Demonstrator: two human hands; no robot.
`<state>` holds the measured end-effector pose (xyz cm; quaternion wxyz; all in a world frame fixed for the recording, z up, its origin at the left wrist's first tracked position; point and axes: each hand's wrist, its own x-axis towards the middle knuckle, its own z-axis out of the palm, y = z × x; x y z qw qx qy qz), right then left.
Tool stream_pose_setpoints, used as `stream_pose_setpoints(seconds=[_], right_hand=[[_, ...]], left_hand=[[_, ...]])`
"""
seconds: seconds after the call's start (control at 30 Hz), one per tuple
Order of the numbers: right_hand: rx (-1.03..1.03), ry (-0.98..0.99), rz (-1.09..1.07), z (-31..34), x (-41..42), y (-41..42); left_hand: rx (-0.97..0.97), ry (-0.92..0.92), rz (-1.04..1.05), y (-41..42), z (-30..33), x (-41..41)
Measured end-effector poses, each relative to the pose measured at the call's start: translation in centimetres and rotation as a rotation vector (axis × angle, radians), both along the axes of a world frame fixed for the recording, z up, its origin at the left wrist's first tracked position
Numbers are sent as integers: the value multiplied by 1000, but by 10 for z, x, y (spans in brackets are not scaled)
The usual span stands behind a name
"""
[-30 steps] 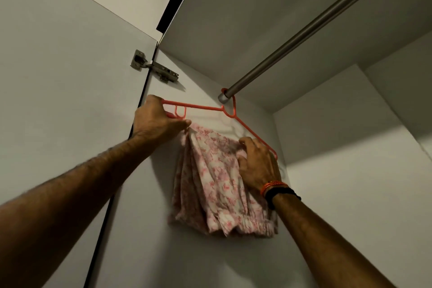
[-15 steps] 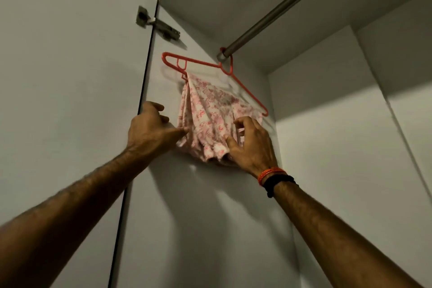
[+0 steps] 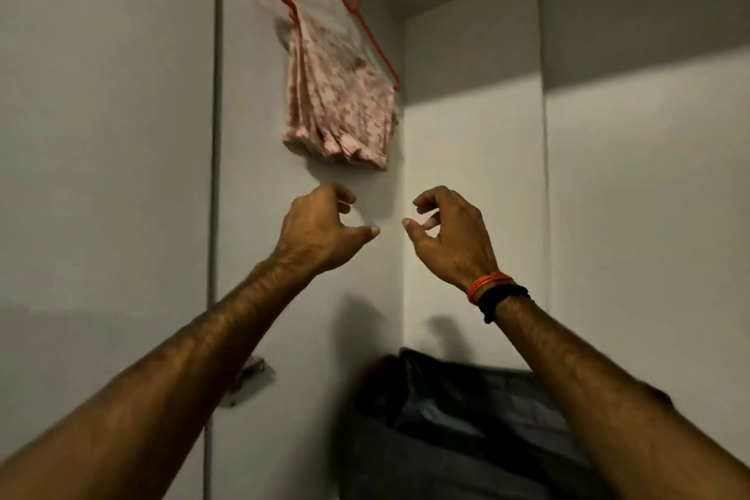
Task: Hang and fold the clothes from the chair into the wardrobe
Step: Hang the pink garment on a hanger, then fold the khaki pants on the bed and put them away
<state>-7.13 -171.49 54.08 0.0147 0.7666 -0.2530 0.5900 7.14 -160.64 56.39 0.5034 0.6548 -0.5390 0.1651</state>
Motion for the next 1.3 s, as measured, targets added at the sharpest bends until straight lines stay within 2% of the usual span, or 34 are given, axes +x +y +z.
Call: stream_pose_setpoints(seconds=[0.1, 0.33, 0.43, 0.67, 0.83, 1.0, 1.13, 1.3], right_hand=[[81, 41, -138, -46, -42, 36], [297, 53, -507, -164, -148, 176], [398, 75, -671, -207, -198, 253], [660, -16, -1051, -308, -310, 463], [818, -222, -1304, -376, -377, 640], [902, -477, -1582, -431, -423, 845], [930, -679, -1799, -465, -434, 993], [980, -927, -1997, -504, -432, 1126]], left_hand=[[66, 21, -161, 7, -47, -27], [287, 138, -600, 65, -181, -106], [388, 173, -783, 106, -225, -161], [665, 80, -1242, 256, -311, -326], [894, -40, -1512, 394, -378, -436], [1002, -224, -1762, 568, -436, -528], [1092, -399, -1918, 703, -477, -578], [1182, -617, -2083, 826, -519, -627]])
